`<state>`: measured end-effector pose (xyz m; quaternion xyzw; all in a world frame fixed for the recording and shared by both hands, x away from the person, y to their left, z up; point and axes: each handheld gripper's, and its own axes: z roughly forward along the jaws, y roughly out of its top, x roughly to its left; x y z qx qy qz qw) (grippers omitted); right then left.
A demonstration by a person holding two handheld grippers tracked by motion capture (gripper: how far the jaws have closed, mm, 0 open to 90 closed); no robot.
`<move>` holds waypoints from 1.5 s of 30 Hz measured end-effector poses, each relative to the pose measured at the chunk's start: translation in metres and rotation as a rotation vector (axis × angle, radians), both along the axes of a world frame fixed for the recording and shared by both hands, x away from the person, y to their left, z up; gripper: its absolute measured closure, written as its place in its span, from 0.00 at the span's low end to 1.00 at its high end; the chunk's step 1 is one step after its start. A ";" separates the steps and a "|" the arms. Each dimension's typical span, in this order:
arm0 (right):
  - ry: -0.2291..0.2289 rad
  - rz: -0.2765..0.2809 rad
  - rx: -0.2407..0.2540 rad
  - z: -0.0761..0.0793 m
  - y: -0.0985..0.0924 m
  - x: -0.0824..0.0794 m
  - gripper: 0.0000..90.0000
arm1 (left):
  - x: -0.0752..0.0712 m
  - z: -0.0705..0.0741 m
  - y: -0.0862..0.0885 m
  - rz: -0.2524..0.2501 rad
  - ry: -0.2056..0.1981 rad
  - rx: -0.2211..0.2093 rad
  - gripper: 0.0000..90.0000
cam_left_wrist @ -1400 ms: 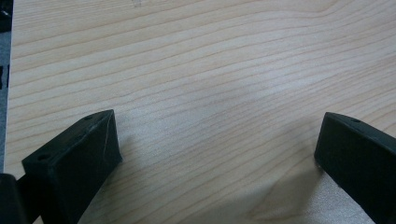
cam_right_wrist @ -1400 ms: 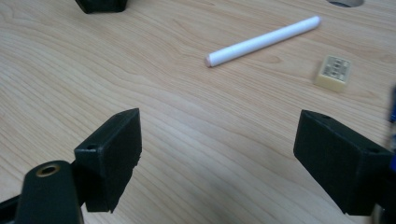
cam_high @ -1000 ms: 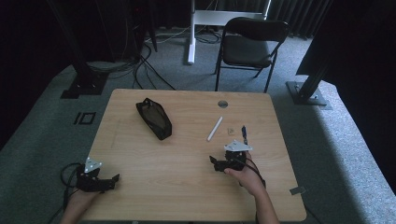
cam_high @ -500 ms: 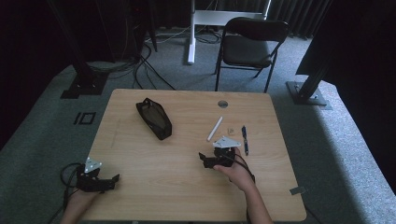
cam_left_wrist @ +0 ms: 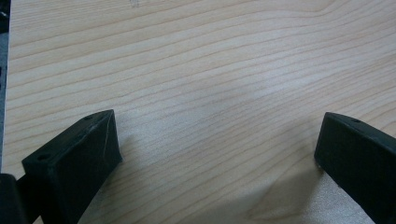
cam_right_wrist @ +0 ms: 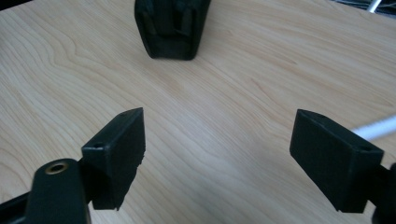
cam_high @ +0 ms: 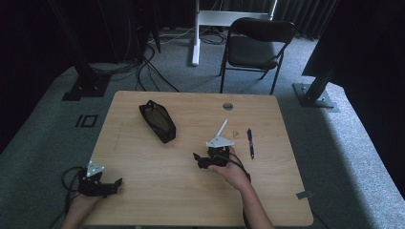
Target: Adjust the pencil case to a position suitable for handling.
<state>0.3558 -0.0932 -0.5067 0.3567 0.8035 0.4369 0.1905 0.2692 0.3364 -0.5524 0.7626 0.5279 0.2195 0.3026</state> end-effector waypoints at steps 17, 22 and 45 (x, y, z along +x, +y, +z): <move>-0.001 0.034 0.013 -0.002 0.038 0.012 0.21 | 0.000 0.000 0.000 -0.006 0.001 0.000 0.00; -0.002 0.041 0.009 -0.004 0.047 0.016 0.21 | 0.000 0.000 0.000 -0.006 0.001 0.000 0.00; -0.001 0.052 0.026 -0.008 0.086 0.034 0.21 | 0.000 0.000 0.000 -0.006 0.000 -0.001 0.00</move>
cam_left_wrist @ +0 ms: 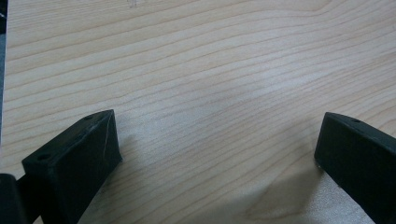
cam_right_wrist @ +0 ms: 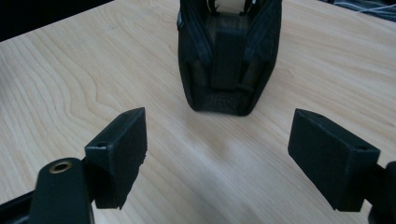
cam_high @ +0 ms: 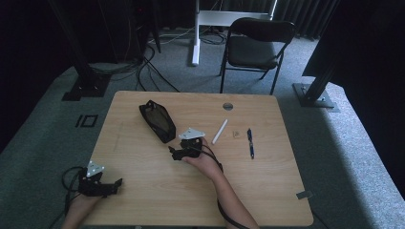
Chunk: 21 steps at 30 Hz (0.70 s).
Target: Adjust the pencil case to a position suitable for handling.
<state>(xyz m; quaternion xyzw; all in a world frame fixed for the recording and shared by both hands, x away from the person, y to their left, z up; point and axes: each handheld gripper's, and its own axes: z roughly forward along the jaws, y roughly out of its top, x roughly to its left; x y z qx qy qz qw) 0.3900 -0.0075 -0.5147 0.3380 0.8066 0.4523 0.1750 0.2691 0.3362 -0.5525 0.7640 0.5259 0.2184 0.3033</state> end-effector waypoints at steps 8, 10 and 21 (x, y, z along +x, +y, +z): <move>-0.028 -0.020 0.024 0.009 0.013 0.008 0.26 | 0.000 0.000 0.000 0.000 0.000 0.000 0.00; -0.028 -0.036 0.029 0.011 0.015 0.010 0.27 | 0.000 0.000 0.000 0.000 0.000 0.000 0.00; -0.024 -0.087 0.036 0.010 0.023 0.025 0.53 | 0.000 0.000 0.000 0.000 0.000 0.000 0.00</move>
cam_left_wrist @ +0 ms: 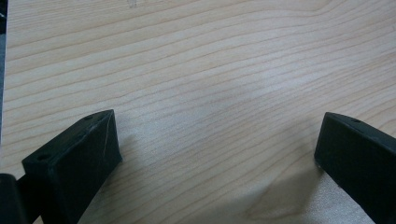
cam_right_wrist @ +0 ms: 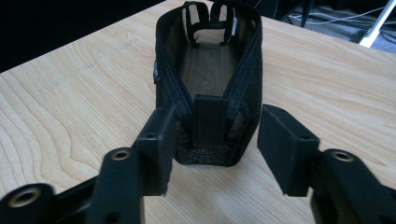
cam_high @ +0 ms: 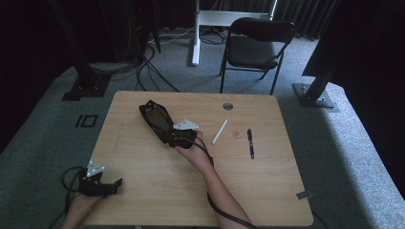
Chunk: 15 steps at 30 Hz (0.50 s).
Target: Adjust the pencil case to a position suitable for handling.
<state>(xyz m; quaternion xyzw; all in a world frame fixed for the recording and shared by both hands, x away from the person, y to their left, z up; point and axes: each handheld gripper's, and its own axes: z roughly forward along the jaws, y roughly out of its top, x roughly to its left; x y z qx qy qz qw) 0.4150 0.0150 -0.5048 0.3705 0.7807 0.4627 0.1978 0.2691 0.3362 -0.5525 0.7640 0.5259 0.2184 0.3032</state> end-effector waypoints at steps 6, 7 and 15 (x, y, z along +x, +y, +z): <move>0.018 0.013 -0.007 -0.004 0.006 0.004 0.63 | 0.000 0.000 0.000 0.000 0.000 0.000 0.00; 0.019 0.015 -0.008 -0.005 0.007 0.004 0.63 | 0.000 0.000 0.000 0.000 0.000 0.000 0.00; 0.035 0.004 -0.027 -0.007 0.009 0.009 0.78 | 0.000 0.000 0.000 0.000 0.000 0.000 0.00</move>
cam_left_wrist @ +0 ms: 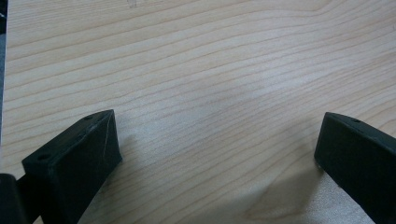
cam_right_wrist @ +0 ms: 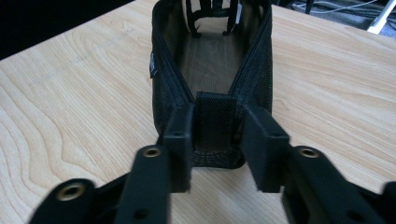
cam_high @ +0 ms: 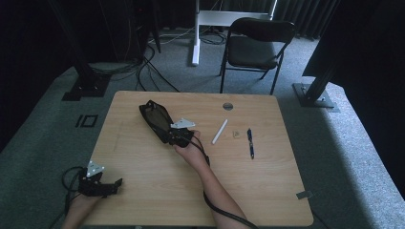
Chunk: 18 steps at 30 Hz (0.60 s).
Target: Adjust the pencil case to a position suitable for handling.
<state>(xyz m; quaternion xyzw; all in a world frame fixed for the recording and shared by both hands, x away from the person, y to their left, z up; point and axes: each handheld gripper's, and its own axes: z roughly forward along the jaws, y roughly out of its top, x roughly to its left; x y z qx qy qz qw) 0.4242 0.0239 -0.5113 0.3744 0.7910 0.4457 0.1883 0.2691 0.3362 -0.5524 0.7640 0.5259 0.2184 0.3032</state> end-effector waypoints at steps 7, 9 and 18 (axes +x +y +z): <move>0.026 0.006 0.020 0.000 -0.003 -0.001 0.80 | 0.000 0.000 0.000 0.000 0.000 0.000 0.00; 0.028 0.012 0.019 0.000 -0.006 -0.003 0.81 | 0.000 0.000 0.000 0.000 0.000 0.000 0.00; 0.032 0.025 0.028 0.000 -0.012 -0.011 0.81 | 0.000 0.000 0.000 0.000 0.000 0.000 0.00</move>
